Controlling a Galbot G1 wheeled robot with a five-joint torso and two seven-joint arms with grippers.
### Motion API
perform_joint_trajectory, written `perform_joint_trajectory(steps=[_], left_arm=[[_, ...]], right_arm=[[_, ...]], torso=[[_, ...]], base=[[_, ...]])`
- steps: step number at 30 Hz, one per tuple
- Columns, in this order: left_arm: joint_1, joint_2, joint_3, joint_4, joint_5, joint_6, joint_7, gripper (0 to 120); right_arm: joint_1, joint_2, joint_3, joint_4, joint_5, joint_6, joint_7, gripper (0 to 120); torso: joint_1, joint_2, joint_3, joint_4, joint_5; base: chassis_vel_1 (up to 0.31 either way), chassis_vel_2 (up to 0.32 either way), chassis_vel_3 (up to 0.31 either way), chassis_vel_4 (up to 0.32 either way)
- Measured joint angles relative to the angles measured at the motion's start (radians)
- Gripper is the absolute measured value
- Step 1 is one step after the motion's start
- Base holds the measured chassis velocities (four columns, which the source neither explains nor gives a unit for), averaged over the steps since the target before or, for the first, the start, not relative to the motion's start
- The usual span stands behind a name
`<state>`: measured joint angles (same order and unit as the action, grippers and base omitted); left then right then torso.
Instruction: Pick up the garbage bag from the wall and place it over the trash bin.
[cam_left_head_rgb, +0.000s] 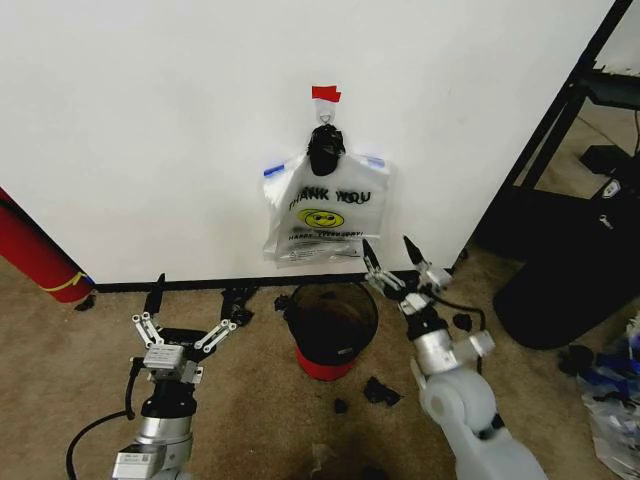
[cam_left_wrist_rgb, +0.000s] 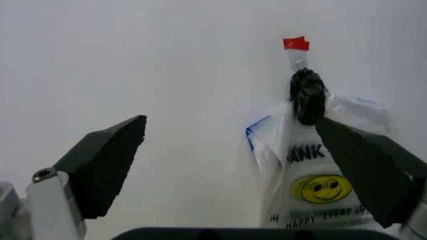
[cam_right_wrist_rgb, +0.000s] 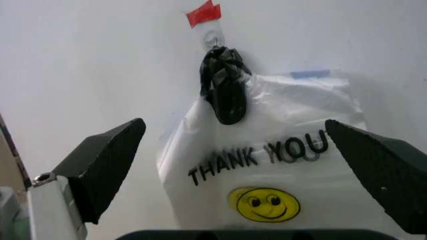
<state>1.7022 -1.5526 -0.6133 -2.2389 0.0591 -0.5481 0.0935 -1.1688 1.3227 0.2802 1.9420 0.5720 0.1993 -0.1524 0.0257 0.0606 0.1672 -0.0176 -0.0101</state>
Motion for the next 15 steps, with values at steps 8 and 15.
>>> perform_joint_trajectory(steps=[8, 15], left_arm=[[-0.008, -0.003, -0.005, 0.017, -0.006, -0.009, -0.009, 100], [-0.028, -0.014, 0.012, 0.047, -0.009, -0.015, -0.013, 100]], right_arm=[[-0.227, 0.089, 0.085, 0.154, -0.521, -0.096, 0.257, 100], [-0.360, 0.151, 0.097, 0.283, -0.709, -0.126, 0.385, 100]], torso=[[0.000, 0.000, 0.000, -0.0011, 0.0000], [0.000, 0.000, 0.000, -0.0007, -0.0001]], base=[[0.000, 0.000, 0.000, 0.000], [0.000, 0.000, 0.000, 0.000]])
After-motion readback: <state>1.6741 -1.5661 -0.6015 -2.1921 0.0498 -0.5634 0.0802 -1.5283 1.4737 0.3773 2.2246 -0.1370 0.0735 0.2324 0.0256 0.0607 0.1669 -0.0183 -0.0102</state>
